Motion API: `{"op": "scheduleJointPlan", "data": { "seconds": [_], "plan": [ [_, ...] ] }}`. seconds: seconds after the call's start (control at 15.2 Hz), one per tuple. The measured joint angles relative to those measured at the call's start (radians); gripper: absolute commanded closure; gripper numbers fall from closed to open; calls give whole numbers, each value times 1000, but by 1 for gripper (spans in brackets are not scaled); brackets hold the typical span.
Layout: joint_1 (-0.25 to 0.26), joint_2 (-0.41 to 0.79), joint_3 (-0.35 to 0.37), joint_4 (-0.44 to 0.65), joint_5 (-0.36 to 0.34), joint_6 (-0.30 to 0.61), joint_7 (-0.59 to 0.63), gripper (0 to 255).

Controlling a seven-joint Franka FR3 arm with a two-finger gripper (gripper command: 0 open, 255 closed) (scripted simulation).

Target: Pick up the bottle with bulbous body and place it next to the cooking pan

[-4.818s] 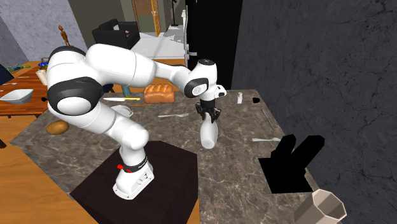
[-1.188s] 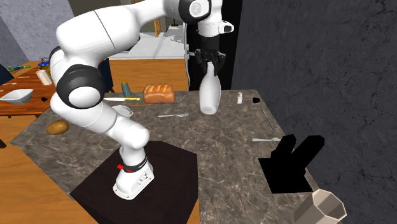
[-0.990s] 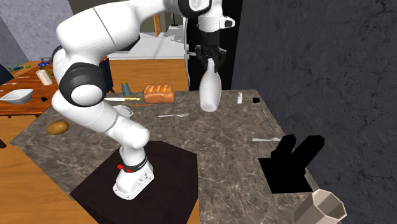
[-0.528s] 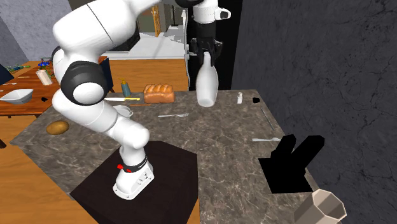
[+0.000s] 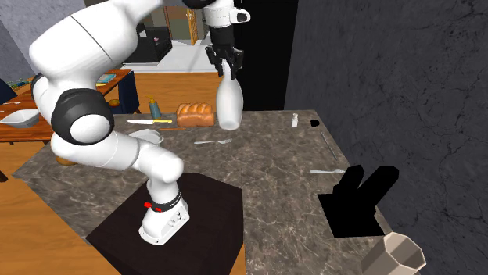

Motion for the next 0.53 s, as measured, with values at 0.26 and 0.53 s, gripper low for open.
{"op": "scheduleJointPlan", "data": {
  "seconds": [0.26, 0.53],
  "plan": [
    [-5, -93, 94, -62, 36, -40, 89, 255],
    [-5, -155, 179, -97, 85, -73, 173, 255]
  ]
}}
